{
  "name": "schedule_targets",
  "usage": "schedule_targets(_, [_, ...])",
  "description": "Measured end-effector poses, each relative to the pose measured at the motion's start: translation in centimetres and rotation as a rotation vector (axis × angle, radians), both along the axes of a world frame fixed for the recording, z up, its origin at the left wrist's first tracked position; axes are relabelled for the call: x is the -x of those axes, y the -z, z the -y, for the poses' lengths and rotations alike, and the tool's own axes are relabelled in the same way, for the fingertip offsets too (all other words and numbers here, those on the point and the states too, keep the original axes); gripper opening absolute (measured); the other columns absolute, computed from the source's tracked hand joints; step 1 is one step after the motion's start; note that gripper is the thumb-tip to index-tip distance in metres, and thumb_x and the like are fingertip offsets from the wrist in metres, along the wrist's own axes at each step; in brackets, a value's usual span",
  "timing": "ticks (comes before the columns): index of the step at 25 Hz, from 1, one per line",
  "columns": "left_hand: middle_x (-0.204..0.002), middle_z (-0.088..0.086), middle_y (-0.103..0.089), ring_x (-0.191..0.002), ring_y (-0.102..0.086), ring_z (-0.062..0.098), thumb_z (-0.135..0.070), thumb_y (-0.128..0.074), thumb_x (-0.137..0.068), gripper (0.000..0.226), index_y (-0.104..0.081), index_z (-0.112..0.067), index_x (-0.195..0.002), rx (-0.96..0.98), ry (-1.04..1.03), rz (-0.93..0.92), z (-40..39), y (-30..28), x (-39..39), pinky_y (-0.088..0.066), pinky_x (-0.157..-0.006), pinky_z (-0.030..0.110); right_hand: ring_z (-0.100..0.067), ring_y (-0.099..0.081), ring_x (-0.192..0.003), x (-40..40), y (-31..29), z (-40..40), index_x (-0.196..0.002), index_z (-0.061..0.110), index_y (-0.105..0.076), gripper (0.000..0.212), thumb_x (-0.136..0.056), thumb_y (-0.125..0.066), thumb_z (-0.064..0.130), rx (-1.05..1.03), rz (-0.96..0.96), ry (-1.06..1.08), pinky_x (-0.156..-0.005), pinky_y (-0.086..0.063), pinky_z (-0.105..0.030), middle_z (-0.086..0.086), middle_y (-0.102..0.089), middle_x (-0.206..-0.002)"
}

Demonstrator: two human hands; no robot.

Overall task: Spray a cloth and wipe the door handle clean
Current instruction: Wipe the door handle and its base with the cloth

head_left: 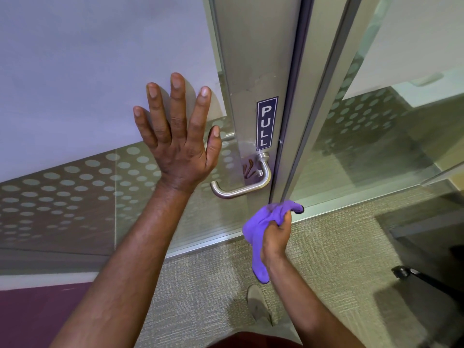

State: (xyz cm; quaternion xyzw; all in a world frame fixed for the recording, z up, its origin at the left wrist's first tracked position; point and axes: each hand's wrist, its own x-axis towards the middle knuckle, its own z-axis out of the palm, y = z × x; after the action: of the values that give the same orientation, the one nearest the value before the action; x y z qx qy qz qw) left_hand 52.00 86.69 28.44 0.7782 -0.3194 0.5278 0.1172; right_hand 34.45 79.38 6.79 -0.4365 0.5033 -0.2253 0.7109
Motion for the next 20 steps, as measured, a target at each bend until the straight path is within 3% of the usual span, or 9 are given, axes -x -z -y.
schedule_targets(1, [-0.154, 0.017, -0.03, -0.145, -0.014, 0.041, -0.042, -0.036, -0.101, 0.055, -0.038, -0.022, -0.152, -0.002, 0.001, 0.004, 0.0, 0.0, 0.0, 0.003, -0.126, 0.046, -0.011, -0.059, -0.122, -0.6, -0.5, -0.3, -0.147, 0.03, -0.044, 0.06, -0.097, -0.037, -0.002, 0.006, -0.027, 0.034, -0.116, -0.044, -0.037, 0.004, -0.051, -0.136])
schedule_targets(4, [-0.153, 0.018, -0.031, -0.143, -0.017, 0.043, -0.043, -0.036, -0.101, 0.055, -0.038, -0.021, -0.152, -0.01, -0.003, 0.016, 0.0, 0.0, -0.1, 0.002, -0.126, 0.047, -0.013, -0.034, -0.148, -4.3, -2.5, -0.9, -0.163, 0.026, -0.018, 0.081, -0.094, -0.039, -0.012, 0.063, 0.027, 0.013, -0.122, -0.027, -0.02, 0.01, -0.021, -0.163])
schedule_targets(6, [-0.154, 0.018, -0.03, -0.144, -0.017, 0.043, -0.043, -0.037, -0.101, 0.056, -0.037, -0.021, -0.152, -0.011, -0.005, 0.014, -0.1, 0.0, -0.1, 0.003, -0.126, 0.047, -0.017, -0.04, -0.146, -6.9, -3.7, -1.4, -0.164, 0.024, -0.016, 0.079, -0.098, -0.04, -0.012, 0.04, 0.095, -0.01, -0.121, -0.029, -0.025, 0.001, -0.033, -0.164])
schedule_targets(9, [-0.155, 0.018, -0.027, -0.145, -0.014, 0.041, -0.043, -0.037, -0.1, 0.057, -0.036, -0.022, -0.153, -0.019, -0.017, 0.02, -0.1, 0.1, -0.1, 0.003, -0.126, 0.047, -0.016, -0.048, -0.138, -7.9, -3.3, -1.8, -0.164, 0.026, -0.016, 0.074, -0.102, -0.041, -0.007, 0.044, 0.015, -0.057, -0.107, -0.033, -0.019, -0.002, -0.045, -0.156])
schedule_targets(13, [-0.155, 0.018, -0.028, -0.145, -0.014, 0.041, -0.043, -0.037, -0.101, 0.057, -0.037, -0.021, -0.153, -0.018, -0.016, 0.017, 0.0, 0.1, -0.1, 0.002, -0.126, 0.047, -0.027, -0.053, -0.133, -8.5, -1.2, -0.4, -0.163, 0.025, -0.021, 0.07, -0.102, -0.035, -0.006, -0.088, -0.066, -0.122, -0.116, -0.04, -0.041, -0.008, -0.049, -0.151])
schedule_targets(15, [-0.155, 0.018, -0.027, -0.145, -0.014, 0.041, -0.043, -0.036, -0.101, 0.056, -0.037, -0.021, -0.153, -0.027, -0.024, 0.022, -0.1, 0.1, -0.1, 0.002, -0.126, 0.048, -0.029, -0.062, -0.111, -8.7, -0.3, 0.6, -0.154, 0.017, -0.033, 0.056, -0.102, -0.032, -0.004, -0.205, -0.084, -0.099, -0.107, -0.048, -0.043, -0.012, -0.059, -0.13])
schedule_targets(17, [-0.154, 0.019, -0.028, -0.145, -0.013, 0.042, -0.043, -0.037, -0.1, 0.057, -0.037, -0.021, -0.153, -0.029, -0.025, 0.014, -0.1, 0.1, 0.0, 0.002, -0.126, 0.048, -0.02, -0.058, -0.084, -8.2, 1.1, 2.0, -0.123, 0.015, -0.044, 0.034, -0.102, -0.027, -0.005, -0.281, -0.096, -0.114, -0.086, -0.049, -0.035, -0.007, -0.057, -0.1])
schedule_targets(20, [-0.154, 0.019, -0.029, -0.145, -0.014, 0.042, -0.042, -0.039, -0.1, 0.057, -0.037, -0.021, -0.153, -0.025, -0.034, 0.011, -0.1, 0.1, 0.0, 0.002, -0.126, 0.048, -0.016, -0.053, -0.078, -7.6, 1.9, 3.8, -0.095, 0.017, -0.044, 0.039, -0.092, -0.023, -0.016, -0.294, -0.088, -0.157, -0.072, -0.046, -0.028, -0.005, -0.049, -0.09])
